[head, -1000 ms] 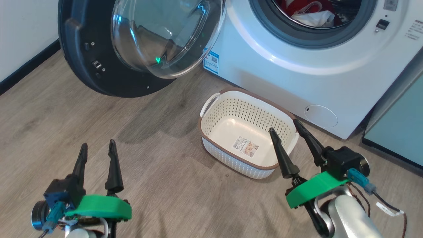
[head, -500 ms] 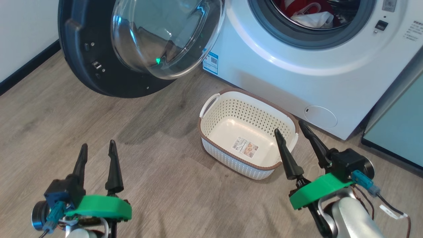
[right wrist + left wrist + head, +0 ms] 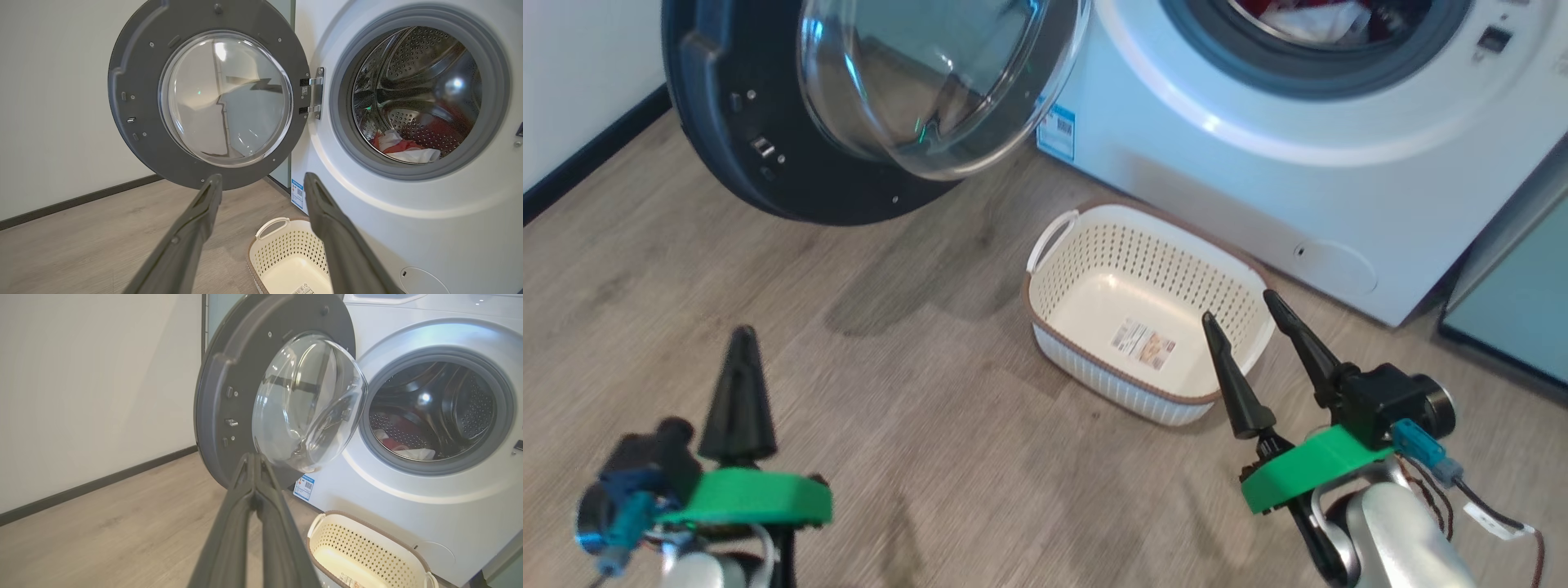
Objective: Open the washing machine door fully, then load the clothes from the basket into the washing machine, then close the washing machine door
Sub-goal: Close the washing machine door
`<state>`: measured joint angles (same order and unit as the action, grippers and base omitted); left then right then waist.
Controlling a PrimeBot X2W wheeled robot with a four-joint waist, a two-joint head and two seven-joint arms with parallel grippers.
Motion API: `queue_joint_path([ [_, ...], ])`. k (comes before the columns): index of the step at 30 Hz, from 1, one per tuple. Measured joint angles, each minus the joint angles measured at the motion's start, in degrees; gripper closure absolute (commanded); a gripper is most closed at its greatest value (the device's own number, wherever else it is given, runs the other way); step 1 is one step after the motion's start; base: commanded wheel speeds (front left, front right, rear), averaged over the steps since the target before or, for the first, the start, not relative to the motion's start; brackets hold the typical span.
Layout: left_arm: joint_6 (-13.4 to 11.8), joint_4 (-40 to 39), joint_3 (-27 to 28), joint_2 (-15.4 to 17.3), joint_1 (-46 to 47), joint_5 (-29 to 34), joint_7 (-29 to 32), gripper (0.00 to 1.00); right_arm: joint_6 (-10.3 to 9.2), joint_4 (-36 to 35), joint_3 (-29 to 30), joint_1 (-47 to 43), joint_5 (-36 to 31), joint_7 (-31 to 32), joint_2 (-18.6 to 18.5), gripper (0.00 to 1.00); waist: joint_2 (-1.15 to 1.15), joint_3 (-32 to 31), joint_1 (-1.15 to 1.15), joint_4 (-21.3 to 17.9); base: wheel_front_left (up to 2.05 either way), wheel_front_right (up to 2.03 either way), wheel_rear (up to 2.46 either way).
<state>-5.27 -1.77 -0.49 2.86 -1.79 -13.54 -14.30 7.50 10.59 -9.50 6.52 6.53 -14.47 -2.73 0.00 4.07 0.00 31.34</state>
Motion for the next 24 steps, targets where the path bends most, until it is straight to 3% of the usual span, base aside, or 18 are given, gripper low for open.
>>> queue_joint_path([
  [5, -0.41, -3.24, 5.7, -0.3, 3.8, -0.21, -0.15, 1.0, 0.0, -1.01, 1.47, 0.08, -3.19, 0.03, -0.04, 0.0, 0.0, 3.43, 0.0, 0.28, 0.0, 0.0, 0.0],
  [10, 3.91, -3.45, 12.09, 1.18, 9.62, 3.37, -0.15, 1.0, 0.0, -4.38, 2.93, 0.09, -5.45, 1.22, -0.09, 0.0, 0.0, 6.85, 0.0, 0.44, 0.0, 0.0, 0.0],
  [18, 9.35, -0.96, 23.81, 14.33, 25.37, 6.73, -0.47, 1.0, 0.0, -8.16, 1.83, 2.34, -6.65, 4.02, -1.56, 0.0, 0.0, 12.49, 0.01, -2.42, 0.0, 0.0, 0.0],
  [21, 10.76, 3.85, 25.66, 17.27, 29.33, 5.52, -0.48, 1.0, 0.0, -8.68, 1.56, 3.62, -6.65, 4.22, -1.9, 0.0, 0.0, 13.86, 0.01, -3.46, 0.0, 0.0, 0.0],
  [24, 11.81, 14.39, 27.62, 21.13, 34.38, 2.14, -0.48, 1.0, 0.0, -8.79, 1.1, 4.54, -6.66, 4.24, -2.54, 0.0, 0.0, 15.78, 0.01, -4.93, 0.0, 0.0, 0.0],
])
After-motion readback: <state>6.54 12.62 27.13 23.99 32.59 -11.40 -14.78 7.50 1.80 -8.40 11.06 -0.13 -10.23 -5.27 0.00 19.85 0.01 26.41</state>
